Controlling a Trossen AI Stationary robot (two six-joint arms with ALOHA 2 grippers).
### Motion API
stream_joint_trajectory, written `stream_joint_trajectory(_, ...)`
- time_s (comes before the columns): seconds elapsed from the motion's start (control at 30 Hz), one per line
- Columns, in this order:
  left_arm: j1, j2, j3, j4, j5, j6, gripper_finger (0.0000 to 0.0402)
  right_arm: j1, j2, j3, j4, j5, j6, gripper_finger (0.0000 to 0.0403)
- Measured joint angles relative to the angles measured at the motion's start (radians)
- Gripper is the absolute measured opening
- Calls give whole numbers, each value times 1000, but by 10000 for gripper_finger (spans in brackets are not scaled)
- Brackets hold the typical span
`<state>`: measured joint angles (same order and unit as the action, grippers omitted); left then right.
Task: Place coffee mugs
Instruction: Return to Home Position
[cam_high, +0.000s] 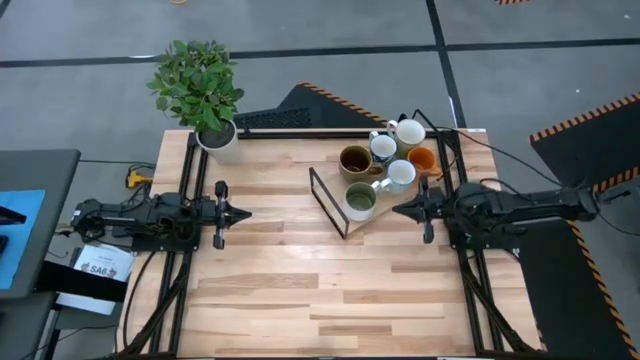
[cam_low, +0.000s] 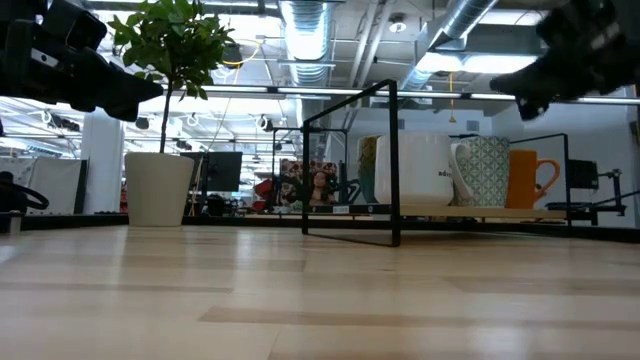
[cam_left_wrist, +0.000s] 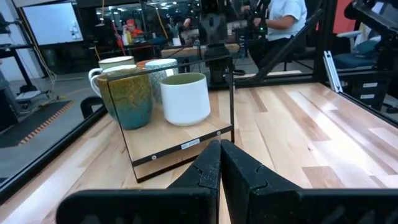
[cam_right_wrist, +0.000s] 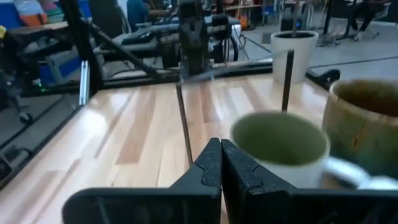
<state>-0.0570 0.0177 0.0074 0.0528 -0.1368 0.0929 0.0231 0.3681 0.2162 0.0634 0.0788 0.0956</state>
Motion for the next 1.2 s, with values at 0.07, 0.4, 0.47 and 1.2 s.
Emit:
stream_joint_trajectory(0.07, 0, 0, 0, 0, 0, 0, 0, 7, -26, -53, 15, 6, 1, 20)
stream_joint_trajectory(0.4, 0, 0, -1, 0, -1, 0, 0, 132, -188, -203, 86, 107, 5, 20)
stream_joint_trajectory(0.47, 0, 0, -1, 0, -2, 0, 0, 157, -216, -207, 58, 139, -5, 20)
stream_joint_trajectory(1.2, -4, -17, -1, 0, -2, 0, 0, 199, -247, -208, -10, 157, -245, 47)
